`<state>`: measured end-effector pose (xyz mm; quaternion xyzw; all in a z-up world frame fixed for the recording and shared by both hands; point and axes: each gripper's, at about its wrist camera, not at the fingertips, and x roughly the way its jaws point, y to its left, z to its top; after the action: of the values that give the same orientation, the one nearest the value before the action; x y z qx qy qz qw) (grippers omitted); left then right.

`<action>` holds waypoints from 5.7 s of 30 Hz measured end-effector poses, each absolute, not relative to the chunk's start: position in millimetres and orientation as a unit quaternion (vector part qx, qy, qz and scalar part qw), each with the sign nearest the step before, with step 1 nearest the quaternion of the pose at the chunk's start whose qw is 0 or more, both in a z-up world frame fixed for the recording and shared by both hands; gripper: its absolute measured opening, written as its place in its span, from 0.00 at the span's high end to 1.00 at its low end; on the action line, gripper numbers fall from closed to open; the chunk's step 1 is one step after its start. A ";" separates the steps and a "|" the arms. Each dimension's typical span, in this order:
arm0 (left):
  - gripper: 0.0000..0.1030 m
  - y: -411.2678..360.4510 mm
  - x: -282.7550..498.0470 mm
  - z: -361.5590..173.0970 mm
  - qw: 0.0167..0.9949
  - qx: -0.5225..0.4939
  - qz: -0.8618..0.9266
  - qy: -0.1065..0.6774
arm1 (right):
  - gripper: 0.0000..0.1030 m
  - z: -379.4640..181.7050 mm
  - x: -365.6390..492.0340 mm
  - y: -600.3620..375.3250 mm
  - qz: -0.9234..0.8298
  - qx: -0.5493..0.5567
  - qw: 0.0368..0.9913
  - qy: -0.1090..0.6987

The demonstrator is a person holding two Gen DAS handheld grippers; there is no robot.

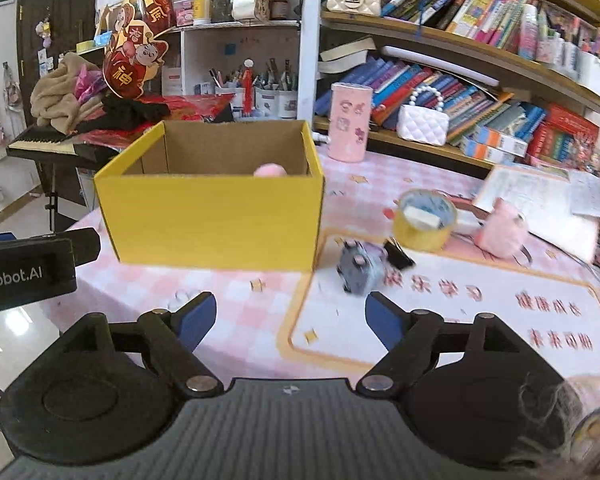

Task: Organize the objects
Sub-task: 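Move both grippers back toward the grey toy truck and pink pig, then grasp the grey toy truck with the left gripper while the right gripper grasps the pink pig, then carry the grey truck and pink pig over the yellow box with both grippers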

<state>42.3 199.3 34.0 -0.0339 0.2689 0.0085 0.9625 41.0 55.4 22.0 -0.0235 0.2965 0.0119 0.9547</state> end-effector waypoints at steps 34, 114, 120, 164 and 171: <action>0.15 93.1 33.1 14.1 0.941 0.035 -0.144 0.303 | 0.14 0.8 -39.3 -46.6 -0.199 0.046 0.923 0.327; 0.57 -1.0 159.1 -3.3 0.929 -0.060 -0.004 0.364 | 0.39 -53.8 294.6 -249.4 -0.120 -0.026 0.928 0.352; 0.57 13.4 145.1 -0.9 0.934 -0.059 -0.008 0.353 | 0.40 -40.2 261.7 -244.4 -0.125 -0.012 0.932 0.341; 0.57 241.6 18.7 23.5 0.955 -0.106 -0.007 0.278 | 0.39 19.1 23.9 82.1 0.076 -0.025 0.935 0.346; 0.57 244.7 22.0 30.3 0.957 -0.105 -0.031 0.270 | 0.39 24.9 18.9 85.2 0.060 -0.019 0.938 0.341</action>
<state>22.0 244.7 30.3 -0.1051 0.2703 -0.0310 0.9565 18.9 85.2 24.9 -0.0187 0.3408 0.0604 0.9380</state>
